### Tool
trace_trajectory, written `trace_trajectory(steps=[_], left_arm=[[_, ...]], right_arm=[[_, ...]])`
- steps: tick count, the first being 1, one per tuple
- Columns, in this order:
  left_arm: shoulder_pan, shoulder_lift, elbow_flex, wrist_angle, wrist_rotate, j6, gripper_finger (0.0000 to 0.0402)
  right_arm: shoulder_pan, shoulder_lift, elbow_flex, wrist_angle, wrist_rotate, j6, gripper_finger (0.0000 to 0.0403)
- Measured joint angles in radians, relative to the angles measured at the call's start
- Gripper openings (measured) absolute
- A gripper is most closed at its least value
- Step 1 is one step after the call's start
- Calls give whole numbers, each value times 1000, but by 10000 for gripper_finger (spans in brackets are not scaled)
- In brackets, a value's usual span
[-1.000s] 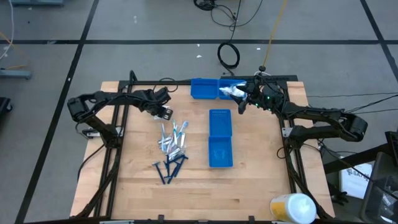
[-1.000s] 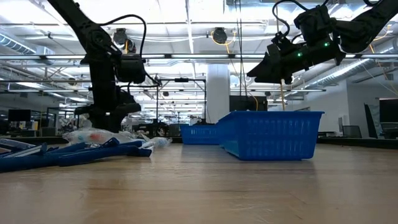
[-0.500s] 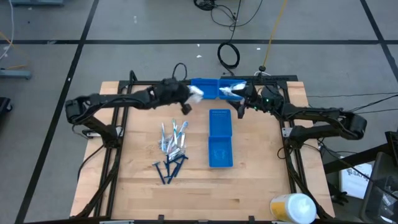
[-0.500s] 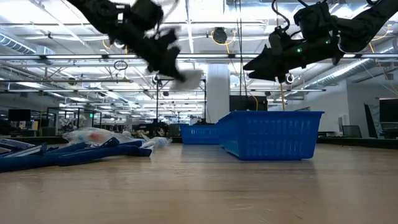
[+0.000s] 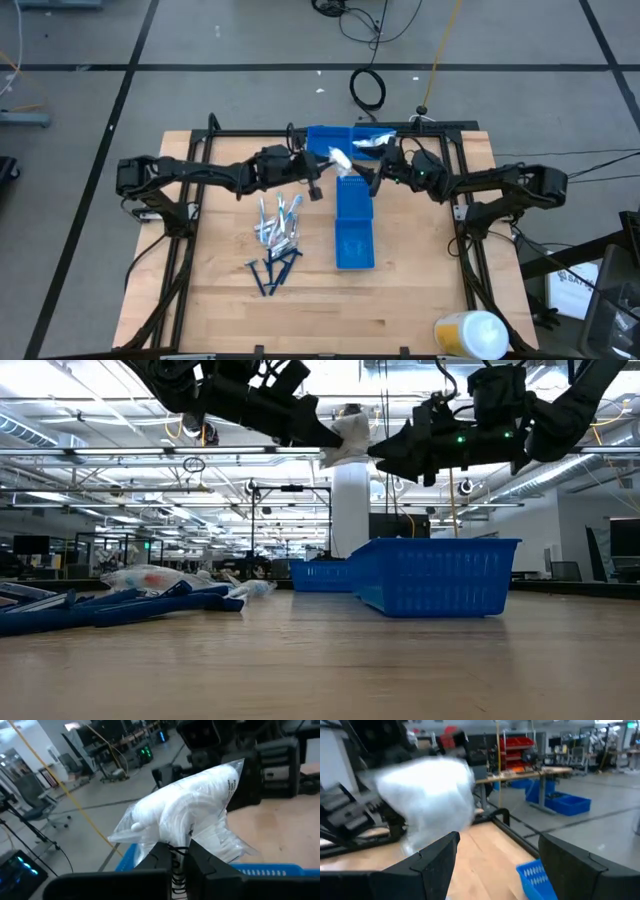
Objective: Pick & Place Travel size toiletries
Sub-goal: Put the cotton balls in the top right blue bin
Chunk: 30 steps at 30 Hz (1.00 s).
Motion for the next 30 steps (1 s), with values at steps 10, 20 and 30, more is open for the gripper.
trace_trajectory(steps=[10, 20, 30], left_arm=[[21, 12, 0, -67, -78, 22, 8], [28, 16, 0, -45, -58, -2, 8], [3, 85, 0, 60, -40, -28, 11]], right_arm=[[36, -40, 6, -103, -3, -37, 267], [52, -29, 35, -111, -3, -19, 268], [76, 102, 70, 25, 1, -21, 267]])
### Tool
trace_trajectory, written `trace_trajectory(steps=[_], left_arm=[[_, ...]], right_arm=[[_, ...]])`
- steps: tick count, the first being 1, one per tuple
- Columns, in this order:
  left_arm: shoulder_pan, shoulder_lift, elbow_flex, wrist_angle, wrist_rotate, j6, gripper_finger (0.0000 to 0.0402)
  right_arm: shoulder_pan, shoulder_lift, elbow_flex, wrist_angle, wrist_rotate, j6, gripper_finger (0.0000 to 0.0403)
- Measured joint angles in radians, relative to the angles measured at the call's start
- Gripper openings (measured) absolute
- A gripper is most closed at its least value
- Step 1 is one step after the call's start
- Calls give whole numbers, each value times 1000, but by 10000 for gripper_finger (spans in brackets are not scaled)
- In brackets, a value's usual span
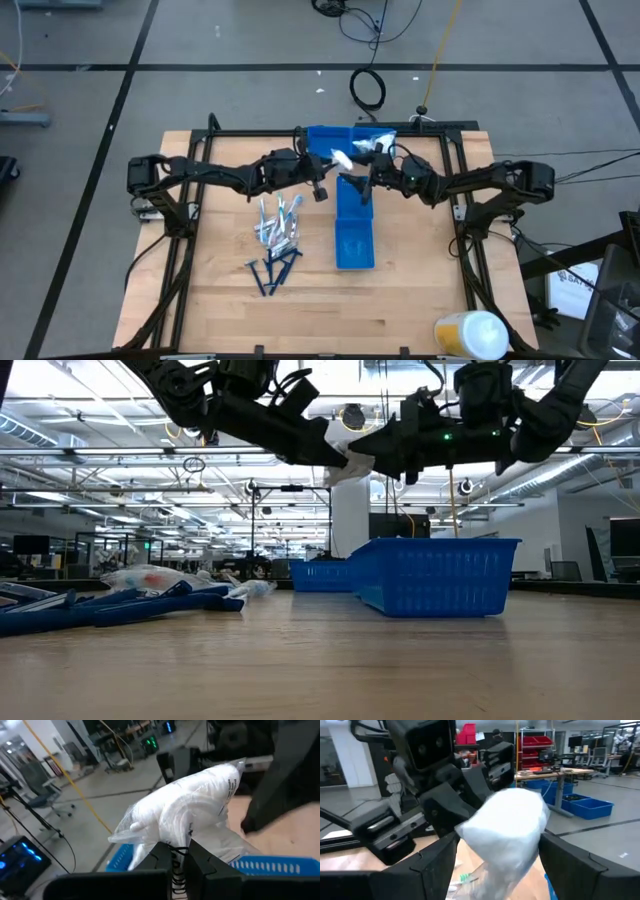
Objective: Pick & Place Travel size toiletries
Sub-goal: Put the cotton balls in the top right blue bin
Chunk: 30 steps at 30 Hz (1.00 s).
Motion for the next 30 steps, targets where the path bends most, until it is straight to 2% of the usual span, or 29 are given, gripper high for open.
trace_trajectory(steps=[6, 12, 15, 19, 24, 27, 30], left_arm=[[-1, 0, 0, 0, 0, -18, 13], [-1, 0, 0, 0, -1, -47, 48], [-1, 0, 0, 0, -2, -87, 75], [-10, 0, 2, 4, -20, -110, 132], [-32, -13, 25, -11, -144, -55, 205], [-48, -36, 29, 14, -254, -6, 234], [-56, -34, 29, 10, -345, 21, 254]], right_arm=[[-2, 30, 11, 1, 33, -10, 246], [-2, 27, 11, 2, 57, -53, 180], [-2, 27, 11, 0, 57, -54, 138], [-2, 26, 11, -4, 53, -73, 85], [-34, 17, 12, -42, 60, -132, 27], [-78, 1, 11, -115, 139, -170, 12], [-125, -22, 11, -165, 252, -206, 15]])
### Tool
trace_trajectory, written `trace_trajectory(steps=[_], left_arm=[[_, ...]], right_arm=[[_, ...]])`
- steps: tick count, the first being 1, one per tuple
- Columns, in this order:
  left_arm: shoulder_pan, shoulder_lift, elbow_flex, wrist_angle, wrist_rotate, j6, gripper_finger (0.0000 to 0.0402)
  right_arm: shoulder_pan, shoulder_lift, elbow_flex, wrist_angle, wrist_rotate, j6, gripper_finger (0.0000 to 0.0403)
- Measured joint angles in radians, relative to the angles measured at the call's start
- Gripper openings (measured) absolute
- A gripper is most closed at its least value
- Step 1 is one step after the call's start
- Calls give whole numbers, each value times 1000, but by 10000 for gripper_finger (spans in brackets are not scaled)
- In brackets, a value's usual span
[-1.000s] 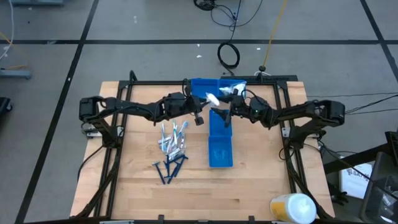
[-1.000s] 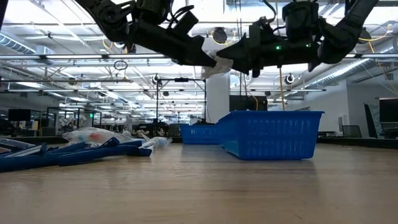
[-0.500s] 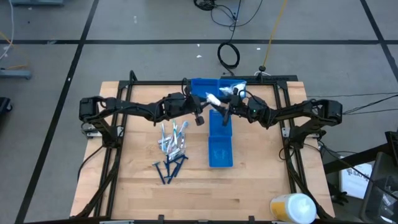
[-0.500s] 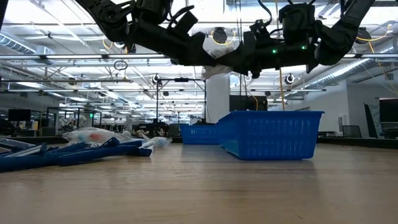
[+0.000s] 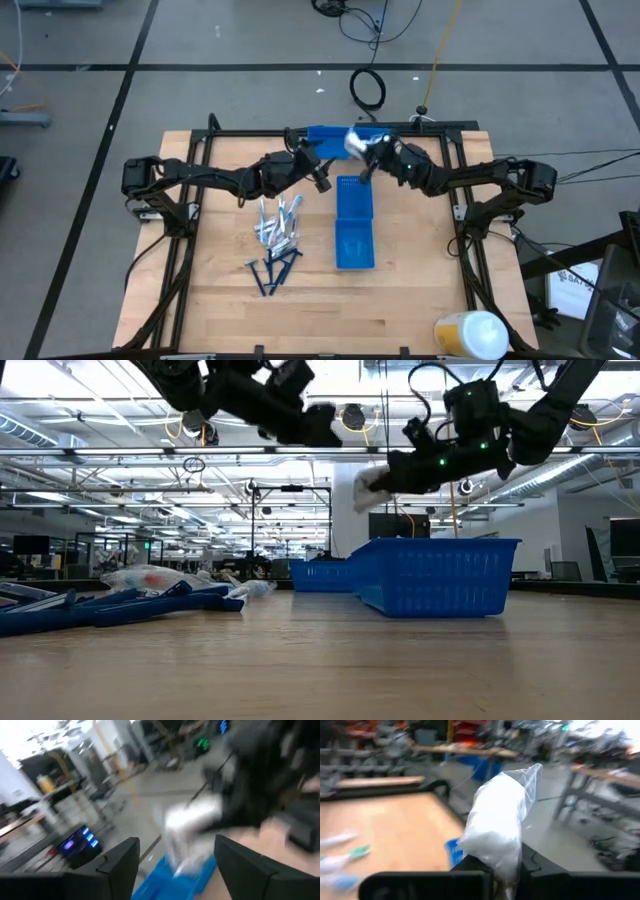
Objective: Pick & Place Travel size toiletries
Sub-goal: Put the cotton balls in the top right blue bin, then put the blue toothbrush into the top left blue bin
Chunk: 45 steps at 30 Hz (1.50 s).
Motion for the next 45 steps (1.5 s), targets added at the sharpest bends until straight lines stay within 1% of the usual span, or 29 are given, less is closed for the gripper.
trace_trajectory(steps=[1, 4, 6, 10, 14, 16, 21, 25, 27, 31, 35, 39, 43, 45], left_arm=[[-1, 3, -2, -13, -19, 2, 260], [0, 2, -2, -41, -22, 5, 272], [3, 1, -1, -50, -21, 4, 276], [13, 2, -1, -51, -21, 0, 280], [25, 2, -1, -53, -20, -36, 280], [34, 2, -1, -55, -19, -55, 280], [52, 2, -1, -82, 50, -109, 280], [57, 2, -1, -103, 85, -130, 280], [57, 2, -2, -103, 85, -130, 280], [57, 2, -2, -104, 85, -130, 280], [57, 2, -2, -104, 85, -130, 280], [57, 2, -2, -104, 84, -132, 280], [57, 2, -2, -105, 84, -133, 280], [57, 2, -2, -106, 83, -133, 280]], right_arm=[[-17, -6, 2, -7, 23, -2, 21], [-70, -6, 0, -72, 70, -1, 40], [-102, -5, -1, -89, 78, 10, 44], [-167, 14, 1, -130, 60, 52, 31], [-217, 66, 1, -149, 60, 88, 17], [-236, 101, 0, -158, 25, 104, 17], [-271, 210, 0, -141, -16, 158, 29], [-278, 271, 1, -142, -19, 166, 29], [-278, 287, 2, -134, -19, 166, 26], [-278, 280, 2, -137, -19, 155, 28], [-278, 237, 0, -162, -19, 155, 45], [-277, 180, 0, -179, -34, 155, 73], [-277, 135, -1, -207, -99, 159, 118], [-275, 117, -1, -224, -98, 174, 147]])
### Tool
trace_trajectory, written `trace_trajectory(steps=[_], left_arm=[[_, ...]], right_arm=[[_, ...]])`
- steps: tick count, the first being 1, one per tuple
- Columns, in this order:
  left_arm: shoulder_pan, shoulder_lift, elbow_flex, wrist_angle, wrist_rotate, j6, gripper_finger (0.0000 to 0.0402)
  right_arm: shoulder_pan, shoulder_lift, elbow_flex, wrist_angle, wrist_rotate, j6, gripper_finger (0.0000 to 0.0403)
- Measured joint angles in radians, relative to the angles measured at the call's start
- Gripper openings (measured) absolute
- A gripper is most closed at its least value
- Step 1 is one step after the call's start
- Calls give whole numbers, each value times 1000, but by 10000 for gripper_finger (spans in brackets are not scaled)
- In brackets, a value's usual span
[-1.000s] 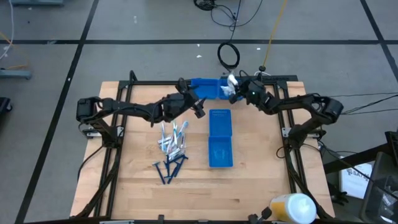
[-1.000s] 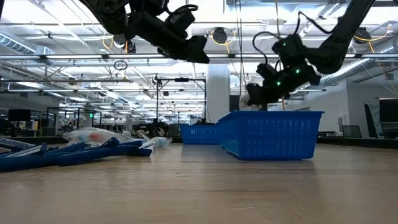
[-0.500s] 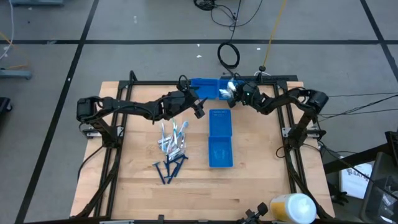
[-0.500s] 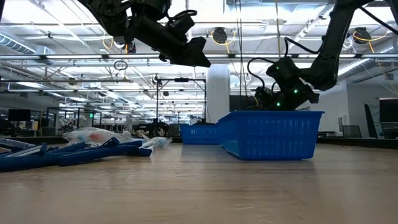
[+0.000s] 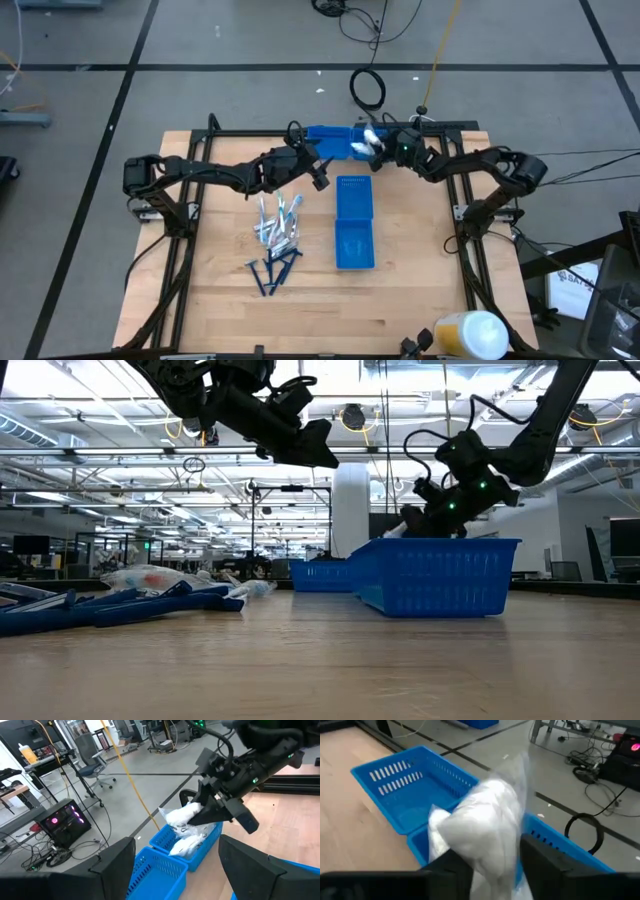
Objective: Pick & Place Travel size toiletries
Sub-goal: Put the blue toothbrush into the top left blue bin
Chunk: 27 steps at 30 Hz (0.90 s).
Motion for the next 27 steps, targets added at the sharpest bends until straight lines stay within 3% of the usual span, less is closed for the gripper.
trace_trajectory(steps=[7, 13, 23, 27], left_arm=[[0, 0, 0, -20, 0, -19, 280], [0, 0, 0, -88, -1, -27, 280], [-6, 0, 0, -383, 1, -138, 280], [-8, 0, 0, -610, 128, -273, 280]], right_arm=[[0, -7, 0, -19, 71, 8, 238], [20, -37, 0, -9, 72, 61, 275], [84, -297, 0, -35, -222, 60, 276], [149, -374, 0, -90, -266, 59, 271]])
